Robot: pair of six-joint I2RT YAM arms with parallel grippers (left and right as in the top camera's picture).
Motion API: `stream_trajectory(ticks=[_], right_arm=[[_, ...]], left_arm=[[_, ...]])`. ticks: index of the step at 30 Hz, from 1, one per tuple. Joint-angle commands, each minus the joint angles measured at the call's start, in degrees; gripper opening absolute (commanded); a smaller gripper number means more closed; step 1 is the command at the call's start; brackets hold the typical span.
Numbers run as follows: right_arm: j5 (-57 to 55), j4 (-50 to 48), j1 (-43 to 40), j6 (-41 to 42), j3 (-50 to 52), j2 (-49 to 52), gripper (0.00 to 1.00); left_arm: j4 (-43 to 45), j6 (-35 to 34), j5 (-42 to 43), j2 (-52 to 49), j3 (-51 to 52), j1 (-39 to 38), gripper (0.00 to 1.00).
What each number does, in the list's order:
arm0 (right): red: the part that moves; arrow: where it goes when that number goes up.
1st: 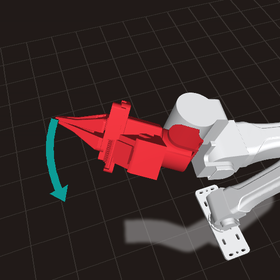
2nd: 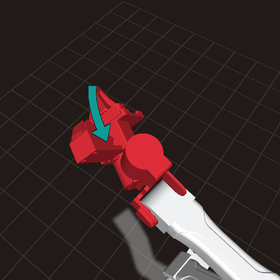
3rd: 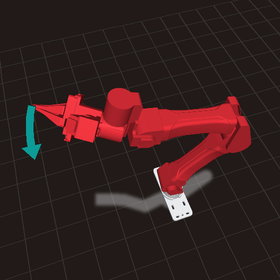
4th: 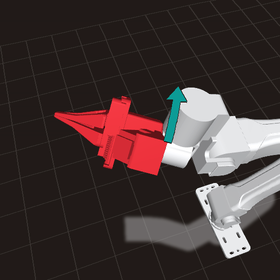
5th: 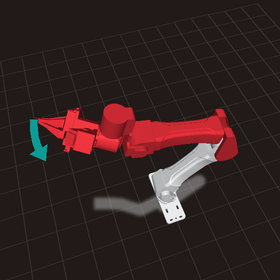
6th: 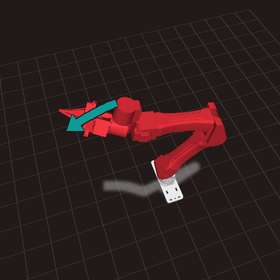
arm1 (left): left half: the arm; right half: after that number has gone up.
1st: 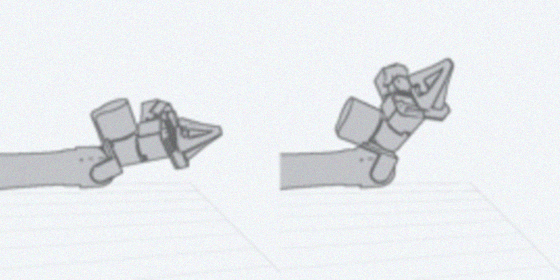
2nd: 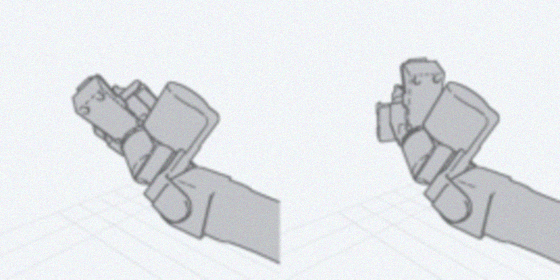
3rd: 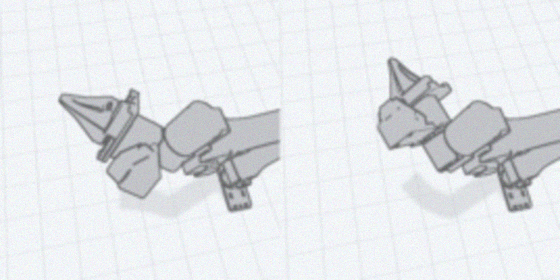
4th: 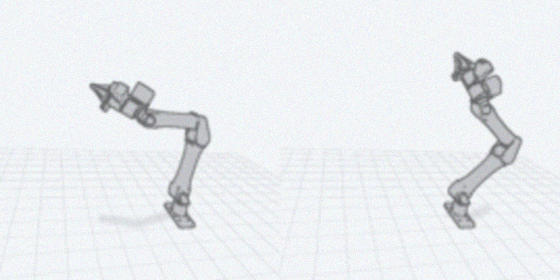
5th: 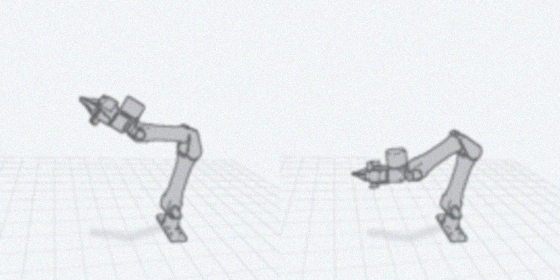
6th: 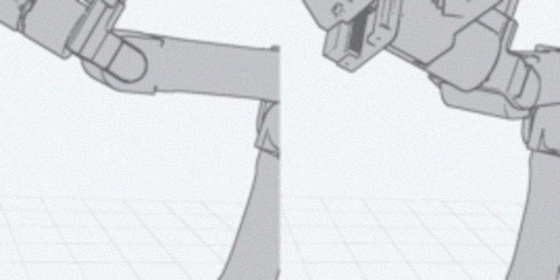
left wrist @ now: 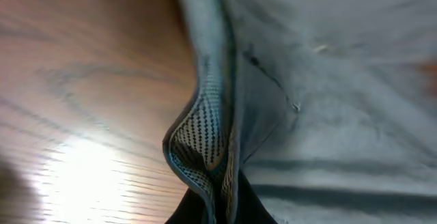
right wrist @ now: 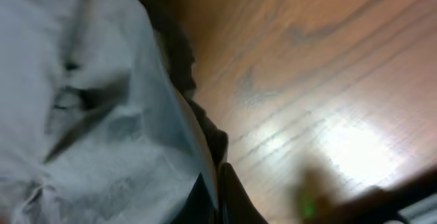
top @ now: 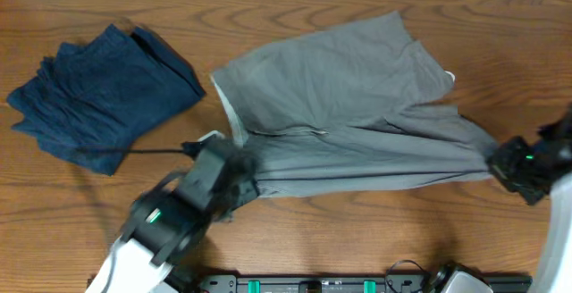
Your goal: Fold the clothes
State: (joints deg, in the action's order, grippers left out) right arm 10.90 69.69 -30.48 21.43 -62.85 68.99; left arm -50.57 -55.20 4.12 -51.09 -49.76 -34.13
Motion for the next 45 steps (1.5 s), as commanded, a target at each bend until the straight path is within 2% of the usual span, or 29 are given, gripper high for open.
stream_trajectory(ticks=[1, 5, 10, 13, 17, 24, 33, 35, 37, 38, 39, 40, 45], right_arm=[[-4.22, 1.99, -2.95, -5.95, -4.76, -3.52, 0.01], [-2.91, 2.16, -2.43, -7.82, -7.8, -6.16, 0.01], [2.51, -6.58, 1.29, -8.39, -8.35, -5.31, 0.01], [5.31, -15.04, 5.42, -8.2, -8.35, -3.19, 0.01], [5.42, -25.83, 11.85, -6.99, -8.35, 1.44, 0.01], [4.59, -38.95, 19.04, -5.29, -8.35, 13.27, 0.01], [4.35, -52.28, 24.22, -5.14, -8.35, 28.98, 0.04], [4.35, -55.34, 25.31, -4.72, -8.35, 32.09, 0.1], [4.35, -57.83, 26.25, -4.7, -8.35, 34.6, 0.16], [4.35, -58.58, 26.53, -4.68, -8.35, 35.39, 0.33], [4.35, -58.69, 26.71, -4.66, -8.35, 35.67, 0.34], [4.35, -58.4, 26.73, -4.66, -8.35, 35.67, 0.35], [4.09, -52.11, 26.69, -5.49, -8.35, 33.94, 0.36]], left_arm=[[-1.66, 2.05, -3.78, 7.13, -0.83, 0.59, 0.06], [-1.44, 2.03, -8.0, 12.37, -0.83, 0.59, 0.06], [0.22, 2.01, -14.95, 10.6, -0.81, 0.66, 0.06], [1.66, 1.79, -19.23, 6.19, -0.81, 1.09, 0.06], [4.22, -2.64, -24.96, -0.68, -0.81, 4.04, 0.06], [14.58, -4.07, -24.7, -13.33, -0.81, 13.09, 0.06], [25.53, -4.02, -24.13, -28.79, -0.81, 17.14, 0.08], [28.06, -4.02, -24.2, -31.56, -0.81, 17.2, 0.17], [31.43, -4.02, -24.15, -33.62, -0.83, 17.73, 0.42], [33.62, -4.02, -24.09, -34.32, -0.83, 18.36, 0.49], [34.77, -3.98, -23.87, -34.45, -0.83, 18.91, 0.56], [35.95, -3.74, -23.1, -34.4, -0.83, 19.76, 0.58], [36.85, -2.82, -12.39, -32.02, -0.85, 27.06, 0.59]])
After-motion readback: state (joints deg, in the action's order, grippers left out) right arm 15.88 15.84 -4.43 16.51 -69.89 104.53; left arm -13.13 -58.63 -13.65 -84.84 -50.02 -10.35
